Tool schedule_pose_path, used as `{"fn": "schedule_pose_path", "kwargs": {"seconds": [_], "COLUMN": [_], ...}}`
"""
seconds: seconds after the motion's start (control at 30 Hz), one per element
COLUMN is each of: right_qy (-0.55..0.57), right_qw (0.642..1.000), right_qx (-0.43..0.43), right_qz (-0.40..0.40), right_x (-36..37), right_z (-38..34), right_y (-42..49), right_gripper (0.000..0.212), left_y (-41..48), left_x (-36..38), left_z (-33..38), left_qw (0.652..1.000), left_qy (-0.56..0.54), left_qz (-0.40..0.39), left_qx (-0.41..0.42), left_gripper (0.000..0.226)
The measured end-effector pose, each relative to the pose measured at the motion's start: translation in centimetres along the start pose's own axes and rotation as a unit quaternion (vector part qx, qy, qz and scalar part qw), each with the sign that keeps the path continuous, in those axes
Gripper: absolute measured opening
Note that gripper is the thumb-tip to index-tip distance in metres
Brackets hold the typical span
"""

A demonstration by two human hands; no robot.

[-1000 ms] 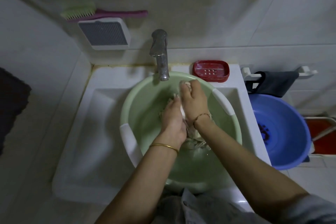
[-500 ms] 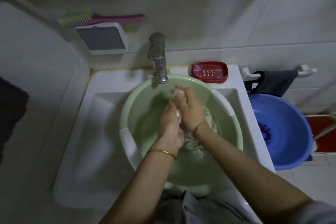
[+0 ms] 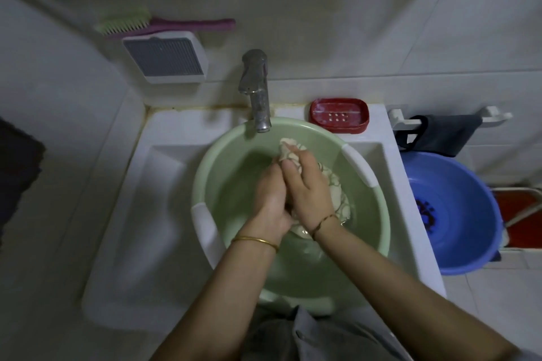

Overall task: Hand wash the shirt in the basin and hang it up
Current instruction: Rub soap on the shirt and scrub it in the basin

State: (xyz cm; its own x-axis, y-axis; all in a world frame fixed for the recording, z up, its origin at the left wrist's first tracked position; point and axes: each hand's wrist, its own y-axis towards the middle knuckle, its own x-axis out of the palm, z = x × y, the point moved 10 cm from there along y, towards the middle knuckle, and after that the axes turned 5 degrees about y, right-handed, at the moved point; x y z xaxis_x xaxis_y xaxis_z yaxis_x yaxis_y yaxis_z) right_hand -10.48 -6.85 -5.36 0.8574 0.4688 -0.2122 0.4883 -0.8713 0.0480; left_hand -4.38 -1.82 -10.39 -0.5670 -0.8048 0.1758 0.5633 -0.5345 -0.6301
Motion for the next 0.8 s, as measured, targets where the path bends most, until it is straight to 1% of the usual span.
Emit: {"fn": "schedule_pose_path", "kwargs": {"seconds": [0.07,0.13,0.2,0.27,0.37,0.43,0.5,0.53,0.6,0.63,0.67,0.73,0.8], "right_qy": [0.000,-0.016,-0.007,0.025,0.052,0.073,0.087,0.082,0.023,-0.002,0.005,0.092,0.122], "right_qw": [0.999,0.998,0.996,0.991,0.984,0.975,0.967,0.968,0.975,0.977,0.977,0.973,0.975], "right_qx": [0.028,0.041,0.075,0.120,0.147,0.178,0.207,0.213,0.213,0.210,0.208,0.209,0.187], "right_qz": [0.023,0.034,0.037,0.045,0.086,0.112,0.119,0.105,0.052,0.037,0.043,0.045,0.014], "right_x": [-1.0,-1.4,-1.7,-2.4,-4.0,-4.7,-4.9,-4.8,-4.6,-4.9,-5.5,-6.1,-5.8], "right_z": [0.7,1.3,2.2,3.4,5.1,6.5,7.6,8.1,7.7,7.4,7.1,6.4,5.3], "right_y": [1.5,2.4,2.8,3.1,3.9,3.8,3.4,3.4,3.5,3.6,3.6,3.7,3.7], "right_gripper": [0.043,0.027,0.014,0.012,0.015,0.022,0.023,0.022,0.020,0.022,0.026,0.034,0.035], "left_y": [-0.2,-0.4,-0.2,-0.6,-0.5,-0.3,-0.1,0.0,0.0,0.1,0.1,0.0,-0.4], "left_x": [0.5,0.7,0.9,0.8,0.1,-0.6,-0.7,-0.7,-0.8,-0.9,-1.0,-0.7,0.1], "left_z": [-0.5,-0.2,0.1,0.4,1.0,1.7,2.1,2.4,3.0,3.6,4.1,5.3,6.3], "left_qw": [1.000,1.000,0.998,0.996,0.988,0.982,0.976,0.972,0.962,0.953,0.942,0.916,0.893], "left_qy": [0.002,0.006,0.006,0.031,0.099,0.122,0.141,0.154,0.185,0.208,0.235,0.297,0.345], "left_qz": [-0.012,-0.010,-0.015,-0.014,0.007,0.022,0.021,0.019,0.029,0.038,0.047,0.061,0.066], "left_qx": [0.004,0.024,0.054,0.080,0.119,0.143,0.163,0.174,0.200,0.217,0.234,0.262,0.283], "left_gripper": [0.027,0.028,0.019,0.013,0.012,0.009,0.006,0.010,0.021,0.024,0.027,0.032,0.037]}}
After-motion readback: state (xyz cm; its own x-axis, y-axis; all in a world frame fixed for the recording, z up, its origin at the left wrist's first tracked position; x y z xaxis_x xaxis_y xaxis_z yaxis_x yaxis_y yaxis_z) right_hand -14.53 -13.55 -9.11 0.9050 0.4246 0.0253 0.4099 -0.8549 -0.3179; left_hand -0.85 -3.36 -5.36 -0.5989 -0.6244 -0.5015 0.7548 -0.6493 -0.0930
